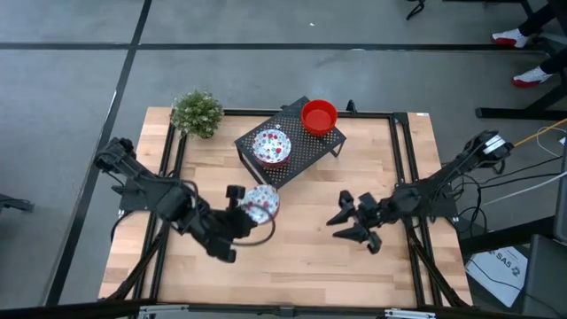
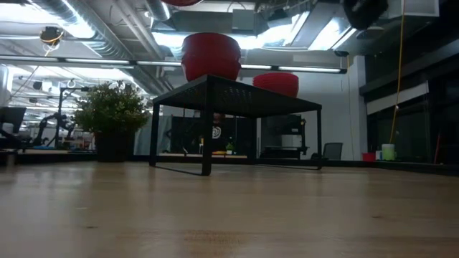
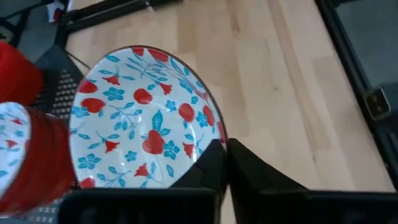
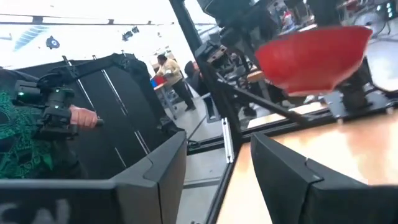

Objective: Pick & Place Mini bowls
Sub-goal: Stack the white patterned bowl on the white patterned bowl on the shelf

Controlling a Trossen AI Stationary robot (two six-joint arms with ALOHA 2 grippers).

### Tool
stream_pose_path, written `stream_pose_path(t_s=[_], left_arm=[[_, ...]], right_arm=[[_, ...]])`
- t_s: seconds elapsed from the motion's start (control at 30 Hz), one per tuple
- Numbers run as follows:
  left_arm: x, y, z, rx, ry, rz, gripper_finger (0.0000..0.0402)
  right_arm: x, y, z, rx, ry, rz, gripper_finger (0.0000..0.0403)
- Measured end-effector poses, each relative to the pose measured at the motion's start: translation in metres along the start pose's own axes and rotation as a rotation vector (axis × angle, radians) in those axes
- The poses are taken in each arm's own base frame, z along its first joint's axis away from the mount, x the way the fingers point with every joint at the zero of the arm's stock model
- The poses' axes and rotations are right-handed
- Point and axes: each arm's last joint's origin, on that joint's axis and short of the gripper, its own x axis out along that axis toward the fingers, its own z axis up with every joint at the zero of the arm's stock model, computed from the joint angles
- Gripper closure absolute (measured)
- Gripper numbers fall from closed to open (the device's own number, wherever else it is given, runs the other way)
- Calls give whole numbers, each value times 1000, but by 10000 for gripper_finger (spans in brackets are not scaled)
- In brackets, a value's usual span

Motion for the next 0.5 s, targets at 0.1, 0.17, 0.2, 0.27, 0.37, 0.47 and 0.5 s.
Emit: stream_pose_path(t_s=[0.1, 0.17, 0.2, 0.27, 0.37, 0.47, 0.5], left_arm=[[-1, 14, 8, -16, -11, 23, 398], [-2, 23, 13, -29, -23, 37, 398], [-3, 27, 16, -37, -31, 45, 398], [-4, 35, 21, -50, -42, 57, 398], [-5, 46, 26, -59, -55, 78, 398], [-5, 56, 29, -78, -60, 99, 398], [-5, 59, 30, -85, -61, 105, 398]], right_arm=[[-17, -6, 2, -23, -17, -6, 224], [-28, -10, 2, -41, -32, -8, 224], [-33, -12, 1, -50, -37, -11, 224], [-43, -17, 0, -57, -49, -16, 224], [-56, -23, -2, -68, -60, -17, 224], [-65, -26, -1, -100, -78, 0, 224], [-68, -27, -1, -118, -86, 2, 224]])
